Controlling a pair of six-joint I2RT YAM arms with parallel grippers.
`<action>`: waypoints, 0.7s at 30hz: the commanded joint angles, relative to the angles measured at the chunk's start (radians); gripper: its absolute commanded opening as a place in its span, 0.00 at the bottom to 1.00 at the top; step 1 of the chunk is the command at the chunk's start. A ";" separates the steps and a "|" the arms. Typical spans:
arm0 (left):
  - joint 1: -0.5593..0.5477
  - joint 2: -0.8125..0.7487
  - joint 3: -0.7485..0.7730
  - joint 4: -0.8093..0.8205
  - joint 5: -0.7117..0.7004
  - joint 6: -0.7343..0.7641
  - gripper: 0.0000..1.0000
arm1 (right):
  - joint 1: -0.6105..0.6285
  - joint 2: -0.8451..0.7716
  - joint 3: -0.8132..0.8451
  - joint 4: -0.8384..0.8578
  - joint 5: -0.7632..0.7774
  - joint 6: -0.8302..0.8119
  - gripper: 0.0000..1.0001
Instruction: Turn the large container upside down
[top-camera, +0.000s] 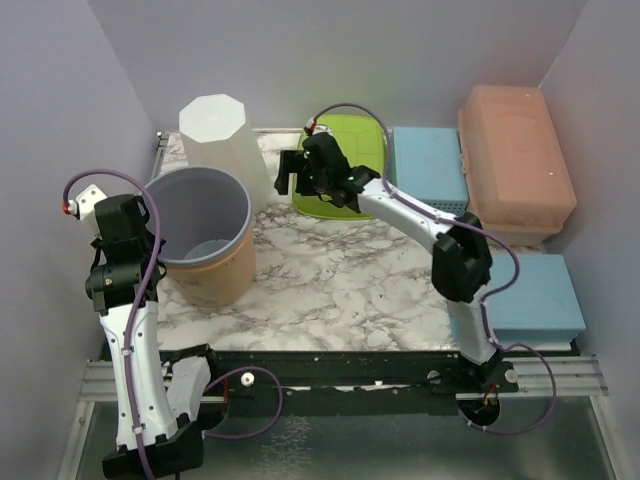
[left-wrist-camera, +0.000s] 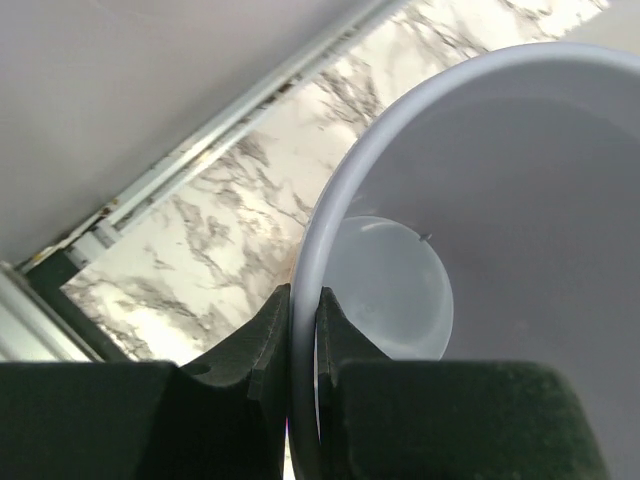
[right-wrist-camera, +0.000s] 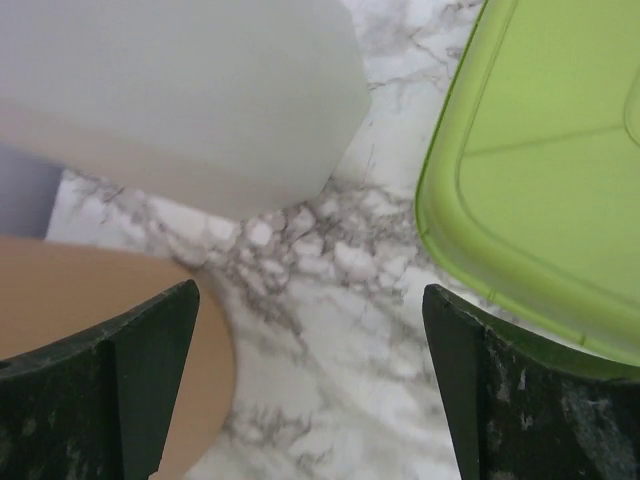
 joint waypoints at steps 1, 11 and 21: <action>-0.012 -0.013 -0.020 0.092 0.205 0.012 0.00 | 0.034 -0.286 -0.222 0.071 0.001 0.033 0.97; -0.014 0.045 -0.100 0.249 0.617 -0.036 0.00 | 0.028 -0.763 -0.686 0.032 -0.055 0.053 0.99; -0.089 0.049 -0.137 0.250 0.685 0.000 0.18 | 0.013 -0.952 -0.741 0.008 -0.310 0.217 0.92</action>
